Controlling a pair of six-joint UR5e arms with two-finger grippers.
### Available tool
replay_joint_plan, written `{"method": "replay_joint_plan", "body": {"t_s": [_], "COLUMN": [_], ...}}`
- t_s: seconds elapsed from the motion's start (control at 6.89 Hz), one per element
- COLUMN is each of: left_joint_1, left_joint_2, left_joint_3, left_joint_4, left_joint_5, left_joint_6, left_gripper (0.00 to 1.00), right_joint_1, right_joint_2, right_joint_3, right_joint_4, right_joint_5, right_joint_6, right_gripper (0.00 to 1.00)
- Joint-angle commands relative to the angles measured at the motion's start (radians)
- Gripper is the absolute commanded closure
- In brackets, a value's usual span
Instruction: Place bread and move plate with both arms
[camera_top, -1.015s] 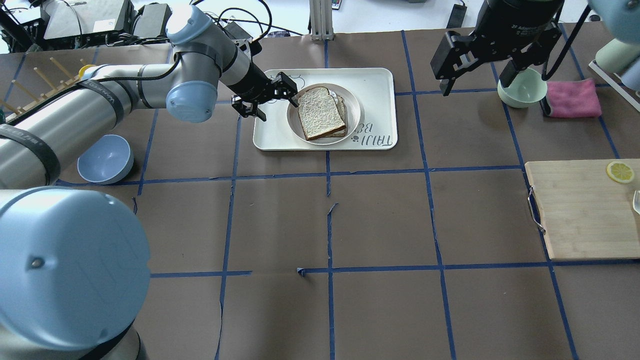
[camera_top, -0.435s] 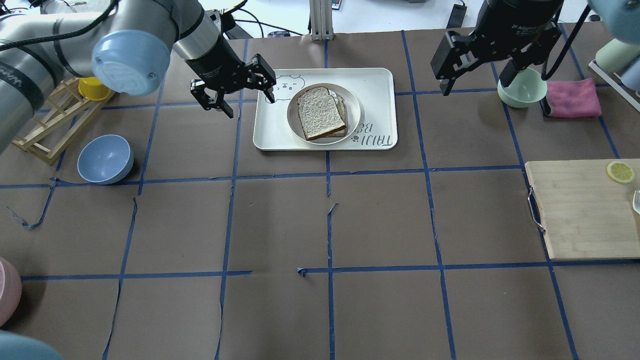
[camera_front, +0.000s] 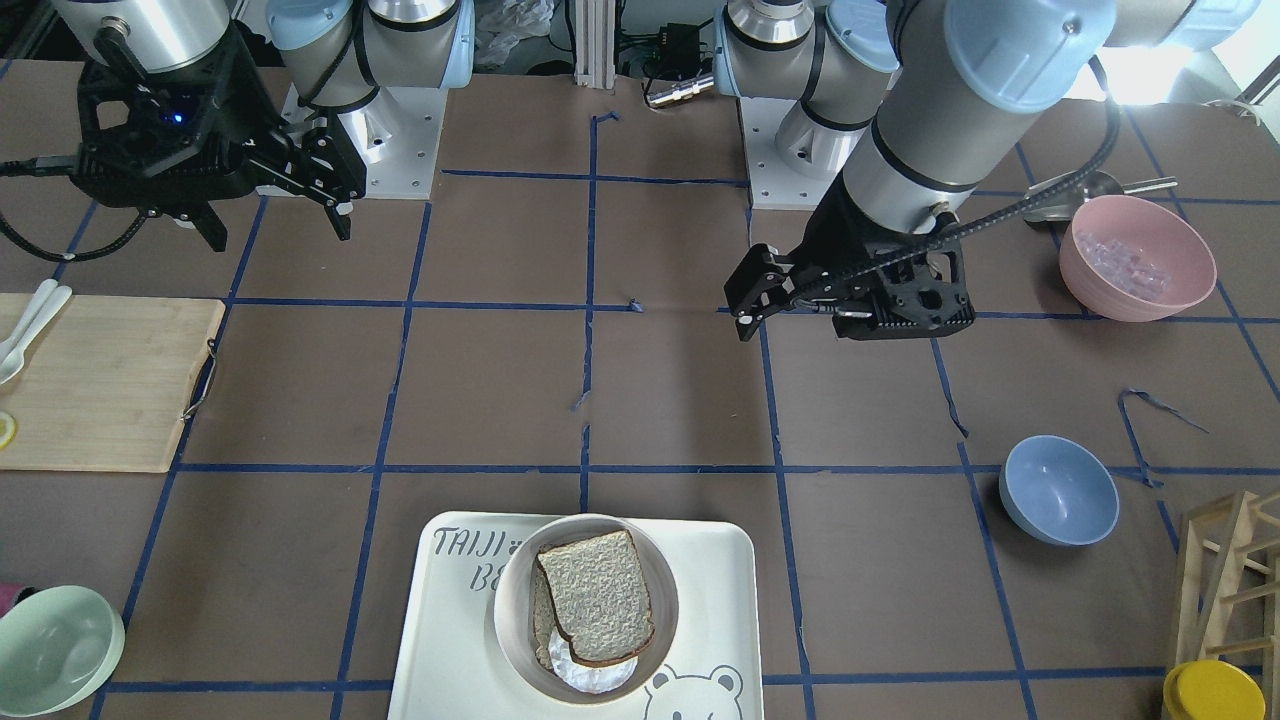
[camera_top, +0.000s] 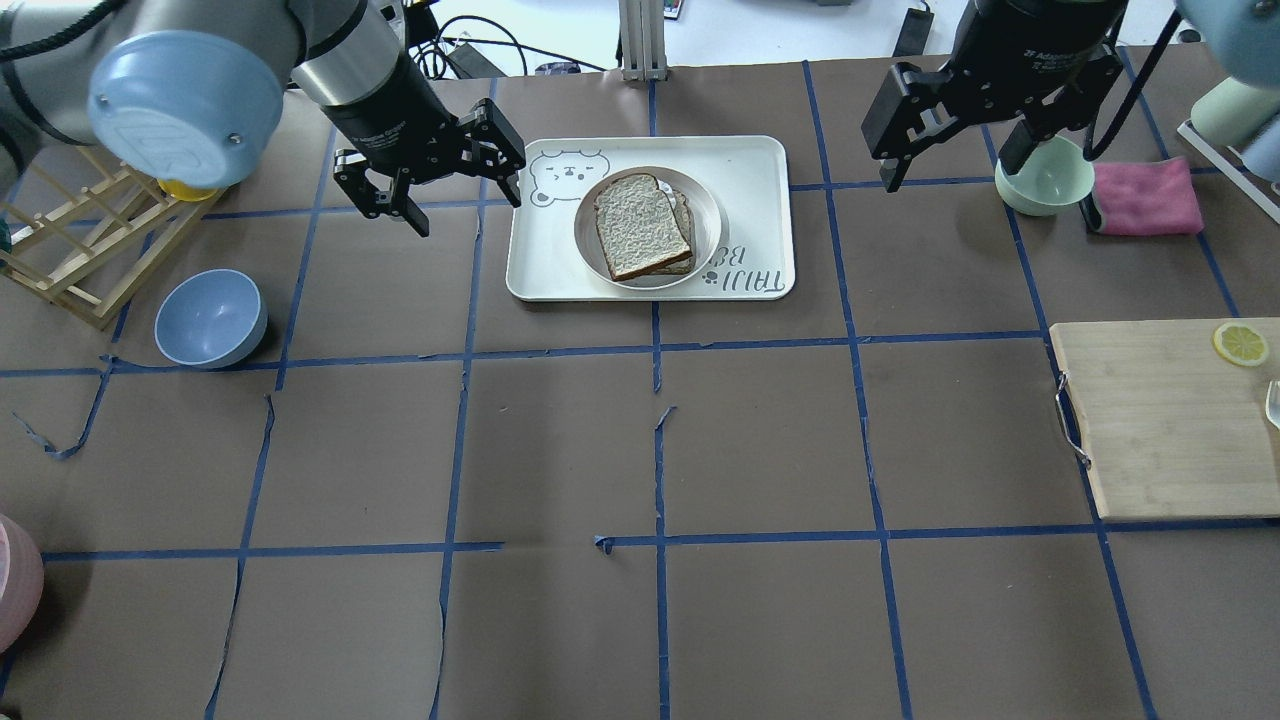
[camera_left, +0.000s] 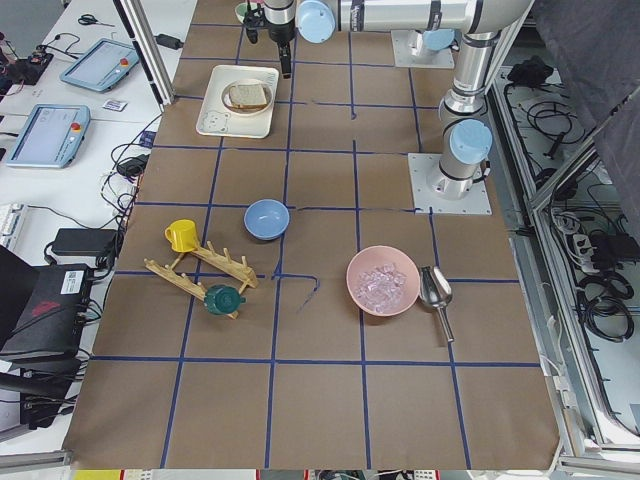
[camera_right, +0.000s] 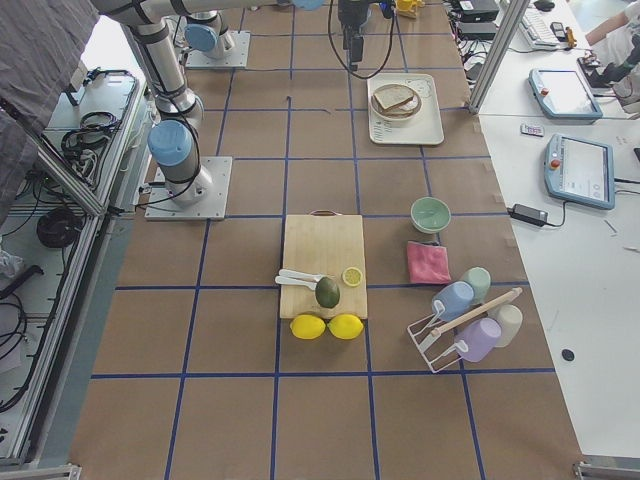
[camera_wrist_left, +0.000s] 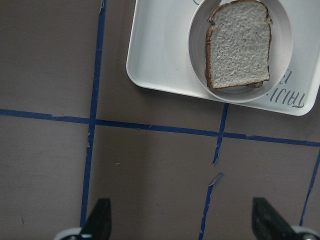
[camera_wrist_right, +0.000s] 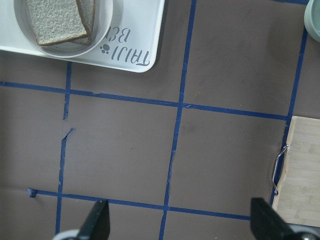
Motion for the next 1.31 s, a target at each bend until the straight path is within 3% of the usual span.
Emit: {"method": "replay_joint_plan", "body": {"t_s": [0.0, 0.58, 1.16], "left_joint_1": [0.000, 0.000, 0.004], "left_joint_2": [0.052, 0.128, 0.126], "left_joint_3": [0.001, -0.022, -0.071], "left_joint_4": [-0.003, -0.131, 0.032], "left_joint_5": [0.091, 0.091, 0.091], "left_joint_6": [0.039, 0.059, 0.124], "left_gripper": [0.00, 0.00, 0.00], "right_joint_1": [-0.001, -0.001, -0.001], "right_joint_2": [0.000, 0.000, 0.000], "right_joint_3": [0.000, 0.000, 0.000], "right_joint_4": [0.000, -0.001, 0.000], "right_joint_5": [0.000, 0.000, 0.000], "right_joint_6": [0.000, 0.000, 0.000], "right_gripper": [0.00, 0.00, 0.00]}}
